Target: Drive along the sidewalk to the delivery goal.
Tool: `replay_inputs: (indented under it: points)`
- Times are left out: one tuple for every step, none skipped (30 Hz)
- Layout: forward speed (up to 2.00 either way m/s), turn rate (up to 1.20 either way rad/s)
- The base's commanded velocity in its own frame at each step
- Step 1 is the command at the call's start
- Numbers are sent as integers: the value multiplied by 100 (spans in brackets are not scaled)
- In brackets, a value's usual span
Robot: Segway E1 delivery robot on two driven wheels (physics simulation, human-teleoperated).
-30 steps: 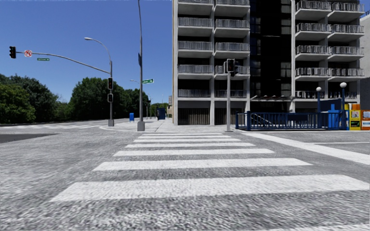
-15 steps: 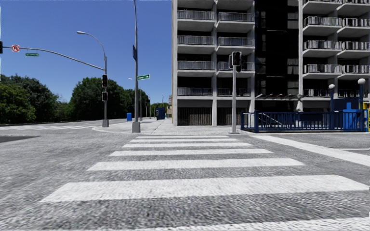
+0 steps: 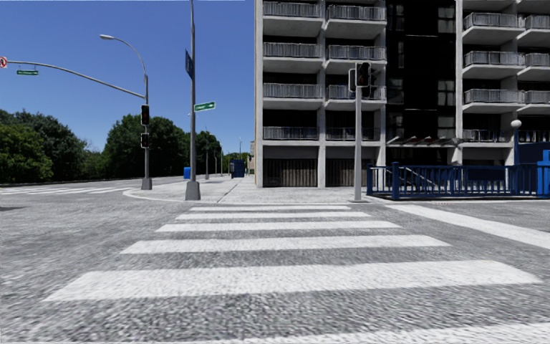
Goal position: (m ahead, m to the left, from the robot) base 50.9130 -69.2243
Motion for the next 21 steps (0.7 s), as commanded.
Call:
replay_inputs:
  points:
    - [200, 0]
    - [200, 0]
    - [200, 0]
    - [200, 0]
    - [200, 0]
    - [200, 0]
    - [200, 0]
    - [200, 0]
    - [200, 0]
    - [200, 0]
    - [200, 0]
    - [200, 0]
    - [200, 0]
    - [200, 0]
    - [200, 0]
    - [200, 0]
    - [200, 0]
    - [200, 0]
    - [200, 0]
    - [200, 0]
    - [200, 0]
